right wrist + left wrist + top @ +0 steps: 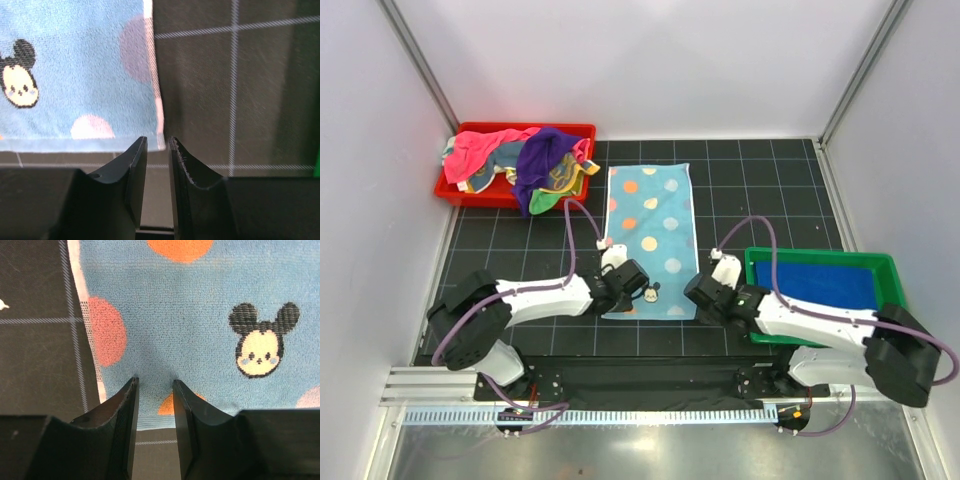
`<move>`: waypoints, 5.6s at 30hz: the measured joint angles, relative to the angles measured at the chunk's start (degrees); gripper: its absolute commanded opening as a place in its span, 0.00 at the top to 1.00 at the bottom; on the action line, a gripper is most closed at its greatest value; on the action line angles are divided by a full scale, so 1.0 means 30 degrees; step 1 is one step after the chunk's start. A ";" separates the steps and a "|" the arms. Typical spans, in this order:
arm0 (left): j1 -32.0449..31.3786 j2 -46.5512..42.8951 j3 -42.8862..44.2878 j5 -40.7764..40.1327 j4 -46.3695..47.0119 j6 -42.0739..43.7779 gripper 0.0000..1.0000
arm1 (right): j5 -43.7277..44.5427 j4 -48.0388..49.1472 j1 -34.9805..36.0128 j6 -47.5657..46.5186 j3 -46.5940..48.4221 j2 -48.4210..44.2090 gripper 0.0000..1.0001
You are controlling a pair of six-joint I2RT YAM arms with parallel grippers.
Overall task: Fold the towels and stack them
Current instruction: Flatten out the crumpled towel, then fold the towel
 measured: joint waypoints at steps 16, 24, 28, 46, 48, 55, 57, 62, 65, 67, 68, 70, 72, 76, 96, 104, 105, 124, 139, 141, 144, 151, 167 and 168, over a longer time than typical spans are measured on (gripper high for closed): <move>-0.1836 -0.0743 -0.0328 -0.0357 -0.0918 -0.1756 0.60 | 0.0233 -0.3585 0.0000 -0.0750 0.0925 -0.3373 0.65; -0.1880 -0.1974 0.0758 -0.0437 -0.3155 -0.1319 0.54 | -0.0080 -0.2208 -0.0058 -0.2557 0.4444 0.2120 0.65; -0.1464 -0.1734 0.2178 -0.0503 -0.3184 -0.0838 0.54 | -0.0532 -0.1690 -0.0393 -0.3242 0.5690 0.4430 0.65; -0.0146 0.2135 0.2827 0.0262 -0.2557 0.0146 0.55 | -0.1370 -0.0546 -0.1625 -0.3067 0.5209 0.7023 0.66; -0.0146 0.1865 0.2470 0.0270 -0.2200 0.0160 0.55 | -0.1144 -0.0080 -0.1479 -0.2805 0.4663 0.6601 0.66; -0.0168 0.0911 0.1304 0.0466 -0.0984 0.0153 0.56 | -0.1953 -0.0546 -0.1166 -0.2135 0.3031 0.4605 0.65; -0.0255 0.0729 0.1093 0.0561 -0.0780 0.0138 0.56 | -0.2237 -0.1042 -0.1129 -0.2113 0.3031 0.4517 0.67; -0.0954 0.0313 0.0663 0.0707 -0.0612 -0.0153 0.56 | -0.2849 -0.1807 -0.0962 -0.1945 0.2710 0.3956 0.67; -0.1501 -0.0073 0.0240 0.0692 -0.0423 -0.0583 0.56 | -0.3169 -0.2353 -0.0823 -0.1865 0.2288 0.3308 0.67; -0.1916 -0.0437 -0.0146 0.0699 -0.0313 -0.0962 0.56 | -0.3300 -0.2718 -0.0699 -0.1821 0.2047 0.2951 0.67; -0.2135 -0.0634 -0.0350 0.0670 -0.0262 -0.1173 0.56 | -0.3337 -0.2900 -0.0583 -0.1778 0.1916 0.2747 0.67; -0.2550 -0.1049 -0.0714 0.0699 -0.0277 -0.1545 0.56 | -0.3468 -0.3337 -0.0284 -0.1661 0.1654 0.2317 0.67; -0.2885 -0.1362 -0.0991 0.0699 -0.0306 -0.1909 0.56 | -0.3563 -0.3759 0.0000 -0.1559 0.1421 0.1938 0.67; -0.3330 -0.1778 -0.1151 0.0801 -0.0940 -0.2397 0.54 | -0.3657 -0.4758 0.0372 -0.1384 0.1253 0.1268 0.64; 0.6929 0.3002 1.3362 0.0911 -0.4277 0.4889 0.45 | -0.4255 -0.3381 -0.9289 -0.8284 1.4389 0.8473 0.57; 0.9275 1.1351 1.9380 0.0903 -0.3432 0.8692 0.43 | -0.5894 -0.0321 -1.2451 -0.9581 1.9271 1.4921 0.57; 0.9479 1.1985 1.9890 0.0998 -0.3388 0.8903 0.43 | -0.6076 0.0051 -1.2743 -0.9653 2.0021 1.5722 0.58; 1.1089 1.6196 2.2221 0.3191 -0.0787 1.0127 0.48 | -0.8517 0.2572 -1.3901 -0.9063 2.3860 2.1216 0.59; 1.1111 1.6604 2.2425 0.3585 0.0619 0.9377 0.58 | -0.8728 0.3075 -1.3901 -0.8772 2.4028 2.1522 0.60; 1.1111 1.6611 2.2425 0.3708 0.0692 0.9209 0.59 | -0.8728 0.3075 -1.3901 -0.8757 2.4028 2.1522 0.62; 1.1111 1.6626 2.2425 0.3920 0.0787 0.9114 0.61 | -0.8728 0.3067 -1.3908 -0.8728 2.4021 2.1522 0.63; 1.1111 1.6626 2.2389 0.4146 0.0838 0.8794 0.78 | -0.8728 0.3067 -1.3908 -0.8728 2.3992 2.1522 0.67; 1.1103 1.6619 2.2352 0.3971 0.1020 0.8728 1.00 | -0.8721 0.3067 -1.3908 -0.8765 2.3919 2.1522 0.80; 1.1103 1.6619 2.2352 0.3963 0.1027 0.8728 1.00 | -0.8728 0.3067 -1.3908 -0.8786 2.3919 2.1522 0.81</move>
